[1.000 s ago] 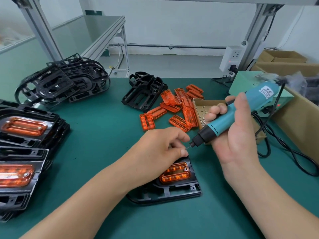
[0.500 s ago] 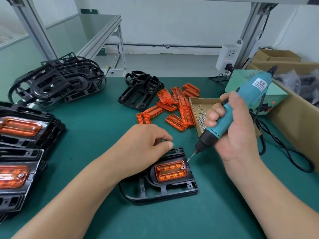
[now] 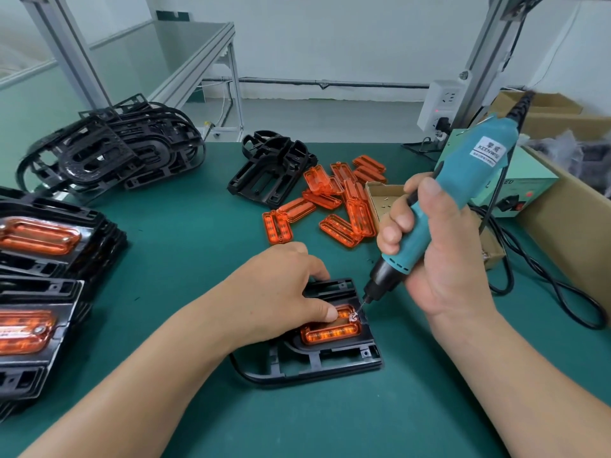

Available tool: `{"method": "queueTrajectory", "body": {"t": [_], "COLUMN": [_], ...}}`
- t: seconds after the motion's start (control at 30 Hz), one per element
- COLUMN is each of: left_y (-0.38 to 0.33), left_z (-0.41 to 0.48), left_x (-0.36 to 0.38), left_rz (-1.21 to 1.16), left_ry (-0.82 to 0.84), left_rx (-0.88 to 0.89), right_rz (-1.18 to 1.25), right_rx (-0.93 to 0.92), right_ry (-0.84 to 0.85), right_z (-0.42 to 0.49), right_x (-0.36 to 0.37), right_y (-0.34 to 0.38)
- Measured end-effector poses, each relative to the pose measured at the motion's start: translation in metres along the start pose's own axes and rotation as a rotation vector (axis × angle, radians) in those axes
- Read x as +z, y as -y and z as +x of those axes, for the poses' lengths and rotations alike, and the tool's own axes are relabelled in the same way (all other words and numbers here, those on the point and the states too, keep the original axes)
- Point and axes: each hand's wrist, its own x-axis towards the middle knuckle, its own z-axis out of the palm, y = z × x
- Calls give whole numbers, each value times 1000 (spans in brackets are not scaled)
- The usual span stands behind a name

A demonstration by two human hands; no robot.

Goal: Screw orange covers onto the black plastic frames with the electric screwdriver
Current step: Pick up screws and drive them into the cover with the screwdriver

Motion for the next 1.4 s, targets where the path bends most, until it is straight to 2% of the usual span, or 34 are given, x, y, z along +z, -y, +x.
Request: {"method": "queueTrajectory", "body": {"t": [0.23, 0.83, 1.0, 1.17, 1.23, 1.33, 1.4], "left_y": [-5, -11, -13, -15, -16, -11, -5], "left_z": [3, 1, 0, -1, -2, -1, 1], "left_x": [2, 1, -1, 0, 1, 2, 1], "left_rz": [-48, -176, -121, -52, -37, -34, -83], "left_ry": [4, 53, 49, 16, -1, 11, 30], "left_rx": [-53, -117, -93, -50, -35, -17, 1], "right_rz": [-120, -241, -88, -222, -196, -51, 33], "right_rx": [-78, -41, -29, -144, -175, -182, -152], "right_ry": [247, 472, 425, 471, 478, 417, 311], "right_z": [-7, -6, -8, -15, -15, -12, -10], "right_x": [20, 28, 27, 27, 31, 33, 27], "right_y": [4, -2, 1, 2, 3, 6, 7]}}
